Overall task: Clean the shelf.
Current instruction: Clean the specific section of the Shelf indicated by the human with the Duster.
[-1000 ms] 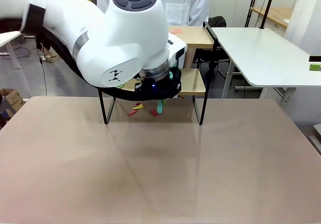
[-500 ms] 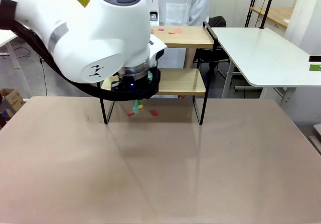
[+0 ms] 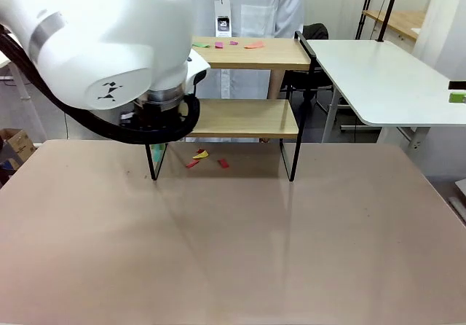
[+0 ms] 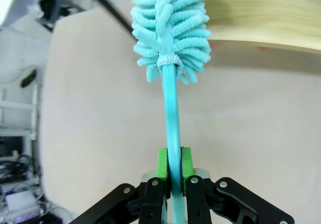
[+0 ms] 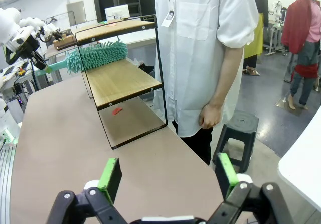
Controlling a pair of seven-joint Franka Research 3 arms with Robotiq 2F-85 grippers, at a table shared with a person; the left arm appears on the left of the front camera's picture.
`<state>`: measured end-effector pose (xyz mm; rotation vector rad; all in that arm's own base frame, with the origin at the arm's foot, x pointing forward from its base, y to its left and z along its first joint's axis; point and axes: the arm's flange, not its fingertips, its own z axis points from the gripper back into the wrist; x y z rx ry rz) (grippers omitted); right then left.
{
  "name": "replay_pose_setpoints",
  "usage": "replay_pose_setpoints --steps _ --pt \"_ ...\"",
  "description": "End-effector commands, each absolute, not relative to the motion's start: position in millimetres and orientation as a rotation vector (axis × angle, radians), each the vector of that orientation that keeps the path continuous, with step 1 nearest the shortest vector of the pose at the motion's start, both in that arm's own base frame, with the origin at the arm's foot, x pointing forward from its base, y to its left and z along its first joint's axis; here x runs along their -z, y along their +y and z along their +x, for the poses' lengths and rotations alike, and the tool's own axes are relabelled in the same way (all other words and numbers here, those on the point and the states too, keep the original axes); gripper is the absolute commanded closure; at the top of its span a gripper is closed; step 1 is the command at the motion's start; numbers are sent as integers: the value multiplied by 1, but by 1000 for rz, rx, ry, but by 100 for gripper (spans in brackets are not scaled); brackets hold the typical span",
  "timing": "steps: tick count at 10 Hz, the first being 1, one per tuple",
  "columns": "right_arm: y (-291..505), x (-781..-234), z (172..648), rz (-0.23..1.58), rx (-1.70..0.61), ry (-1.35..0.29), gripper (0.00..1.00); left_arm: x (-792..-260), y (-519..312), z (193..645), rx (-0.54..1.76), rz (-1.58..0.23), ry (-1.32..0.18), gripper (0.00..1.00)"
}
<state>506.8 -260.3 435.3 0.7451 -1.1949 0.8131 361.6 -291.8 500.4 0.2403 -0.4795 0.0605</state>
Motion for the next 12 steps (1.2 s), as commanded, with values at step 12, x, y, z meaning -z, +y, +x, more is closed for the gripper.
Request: replay_pose_setpoints --steps 12 --pt "-259 -438 507 743 -818 -1196 0 -529 -305 322 21 247 -648 87"
